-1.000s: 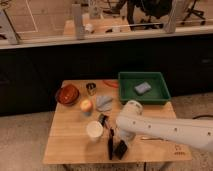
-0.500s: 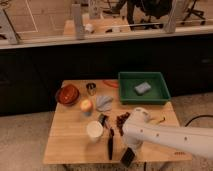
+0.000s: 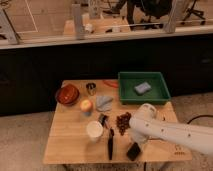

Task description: Wipe table surface with eraser

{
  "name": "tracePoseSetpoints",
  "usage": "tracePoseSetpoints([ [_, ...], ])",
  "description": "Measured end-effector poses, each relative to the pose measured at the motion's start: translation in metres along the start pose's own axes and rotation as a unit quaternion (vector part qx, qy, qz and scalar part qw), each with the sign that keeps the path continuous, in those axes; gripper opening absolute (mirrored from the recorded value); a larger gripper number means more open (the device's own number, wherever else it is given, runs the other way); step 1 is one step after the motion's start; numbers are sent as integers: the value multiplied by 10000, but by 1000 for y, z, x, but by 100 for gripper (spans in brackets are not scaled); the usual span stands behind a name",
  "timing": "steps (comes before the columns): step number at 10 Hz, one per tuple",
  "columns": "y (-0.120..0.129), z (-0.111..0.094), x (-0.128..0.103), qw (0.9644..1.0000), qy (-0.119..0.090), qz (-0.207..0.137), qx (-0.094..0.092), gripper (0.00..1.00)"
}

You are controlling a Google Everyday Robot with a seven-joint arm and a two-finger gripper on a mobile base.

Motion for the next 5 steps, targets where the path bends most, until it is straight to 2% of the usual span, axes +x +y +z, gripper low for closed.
tracePoseSetpoints([
  [2,-14,-6,3,9999,11,47,106,0],
  [5,-30,-9,-12,9998,-22,-90,193,0],
])
